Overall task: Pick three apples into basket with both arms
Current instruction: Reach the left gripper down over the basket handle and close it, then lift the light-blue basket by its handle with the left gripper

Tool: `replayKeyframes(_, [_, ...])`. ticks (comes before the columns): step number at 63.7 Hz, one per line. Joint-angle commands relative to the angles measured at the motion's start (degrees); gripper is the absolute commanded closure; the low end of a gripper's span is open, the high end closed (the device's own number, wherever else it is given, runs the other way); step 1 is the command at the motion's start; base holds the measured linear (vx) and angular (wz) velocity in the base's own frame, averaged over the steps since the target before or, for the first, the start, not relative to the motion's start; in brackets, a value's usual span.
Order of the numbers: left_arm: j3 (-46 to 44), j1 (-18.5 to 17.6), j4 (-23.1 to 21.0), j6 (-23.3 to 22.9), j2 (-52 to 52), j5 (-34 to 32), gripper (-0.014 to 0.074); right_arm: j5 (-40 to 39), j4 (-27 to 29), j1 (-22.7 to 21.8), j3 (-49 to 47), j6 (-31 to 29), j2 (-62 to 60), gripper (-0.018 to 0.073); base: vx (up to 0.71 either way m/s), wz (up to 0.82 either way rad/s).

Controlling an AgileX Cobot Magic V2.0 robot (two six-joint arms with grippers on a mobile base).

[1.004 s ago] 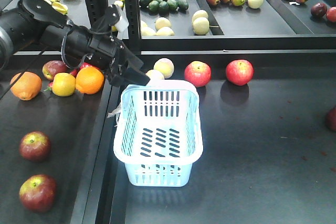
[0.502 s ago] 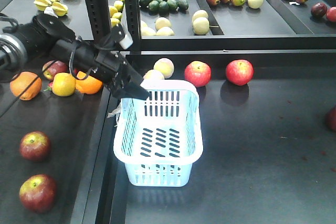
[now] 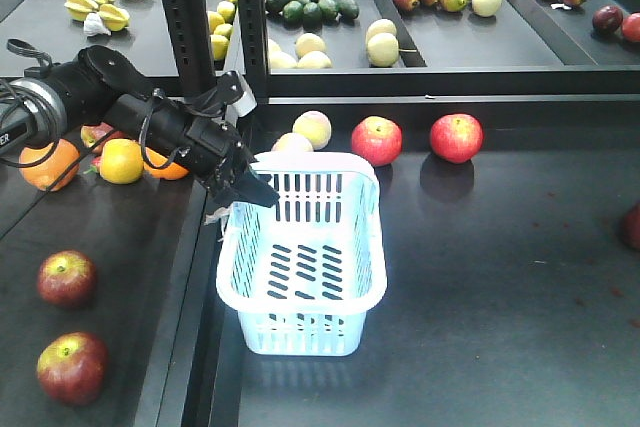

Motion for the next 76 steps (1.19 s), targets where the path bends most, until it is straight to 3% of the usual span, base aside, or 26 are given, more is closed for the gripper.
replayKeyframes(1, [-1.87, -0.34, -4.03, -0.04, -3.86, 2.83, 0.0463, -4.07, -0.32, -0.28, 0.85, -0.09, -0.62, 0.0564, 0.00, 0.00])
replayKeyframes(8, [-1.87, -0.34, -6.73, -2.04, -4.16, 2.83, 0.0607, -4.07, -0.32, -0.28, 0.85, -0.09, -0.62, 0.0564, 0.00, 0.00])
replayKeyframes(18, [-1.87, -0.38, -10.41, -3.84, -6.06, 2.83, 0.0604, -4.07, -0.32, -0.28, 0.85, -0.09, -0.62, 0.0564, 0.00, 0.00])
replayKeyframes(28, [-1.87, -1.05, -8.84, -14.03, -9.55, 2.83, 0.0604, -4.07, -0.32, -0.28, 0.85, -0.09, -0.62, 0.0564, 0.00, 0.00])
replayKeyframes(44, [-1.87, -2.80, -0.58, -34.09, -16.95, 2.83, 0.0604, -4.01, -0.32, -0.28, 0.85, -0.09, -0.62, 0.0564, 0.00, 0.00])
replayKeyframes(48, [-1.82, -3.49, 2.95, -42.15, -18.99, 2.83, 0.0604, -4.01, -0.32, -0.28, 0.85, -0.09, -0.62, 0.0564, 0.00, 0.00])
replayKeyframes(57, [-1.42, -5.57, 13.35, -55.42, -23.17, 2.83, 0.0604, -4.01, -0.32, -0.28, 0.85, -0.09, -0.62, 0.0564, 0.00, 0.00])
replayKeyframes(65, [3.10, -7.75, 19.33, -60.76, -28.51, 2.83, 0.0604, -4.01, -0.32, -0.28, 0.85, -0.09, -0.62, 0.0564, 0.00, 0.00])
replayKeyframes(76, [13.84, -9.27, 20.16, -61.61, -36.83, 2.77, 0.0604, -4.01, -0.32, -0.28, 0.85, -0.09, -0.62, 0.0564, 0.00, 0.00])
